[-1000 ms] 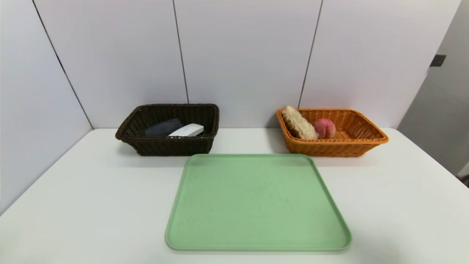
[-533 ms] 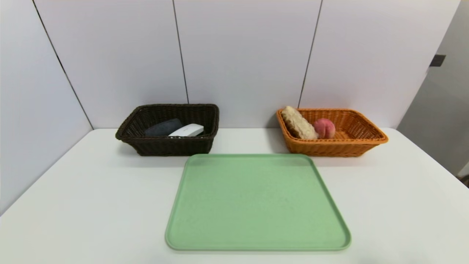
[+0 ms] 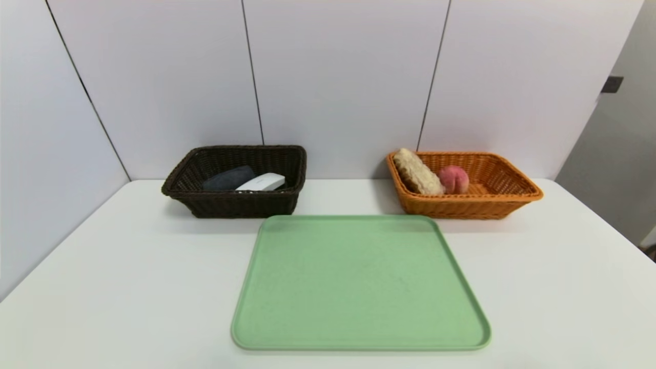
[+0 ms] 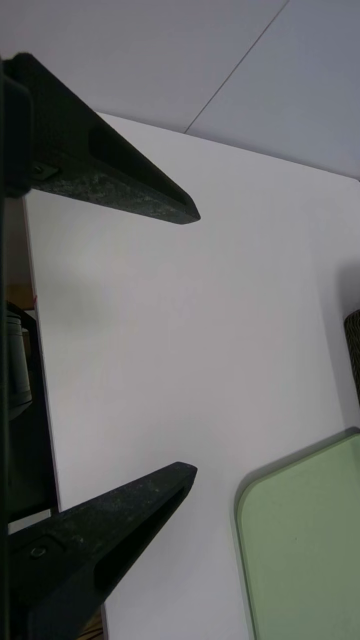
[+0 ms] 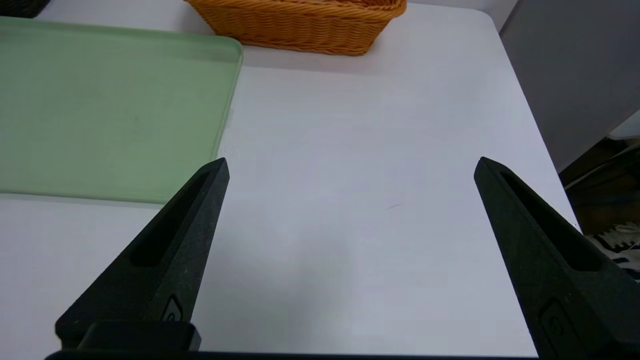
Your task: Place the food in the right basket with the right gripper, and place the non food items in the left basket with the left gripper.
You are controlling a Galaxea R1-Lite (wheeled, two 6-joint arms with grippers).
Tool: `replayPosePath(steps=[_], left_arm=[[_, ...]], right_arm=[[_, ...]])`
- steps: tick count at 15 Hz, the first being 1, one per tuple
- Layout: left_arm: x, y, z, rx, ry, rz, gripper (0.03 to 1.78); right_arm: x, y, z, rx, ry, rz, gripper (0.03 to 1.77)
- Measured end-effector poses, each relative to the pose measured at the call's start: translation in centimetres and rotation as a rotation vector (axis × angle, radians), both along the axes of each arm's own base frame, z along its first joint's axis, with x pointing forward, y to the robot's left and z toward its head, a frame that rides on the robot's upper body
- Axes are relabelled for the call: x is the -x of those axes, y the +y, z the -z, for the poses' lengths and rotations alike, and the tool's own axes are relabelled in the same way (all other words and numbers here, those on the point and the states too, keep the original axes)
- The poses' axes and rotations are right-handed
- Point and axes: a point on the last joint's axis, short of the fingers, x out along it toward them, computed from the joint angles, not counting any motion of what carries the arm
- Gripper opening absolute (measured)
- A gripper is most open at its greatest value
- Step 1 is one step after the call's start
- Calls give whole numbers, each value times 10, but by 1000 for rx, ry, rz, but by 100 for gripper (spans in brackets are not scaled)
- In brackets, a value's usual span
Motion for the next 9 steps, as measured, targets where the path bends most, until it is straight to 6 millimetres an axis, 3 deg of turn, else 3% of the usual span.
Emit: replayPosePath(steps=[5,9], left_arm=[[-4,-1,24,-35,23,53,169],[-22,0,51,-35,-23,63,169]], right_arm=[[11,0,27,-2,-9,-9,169],[13,0,61,-5,-91,5,169]])
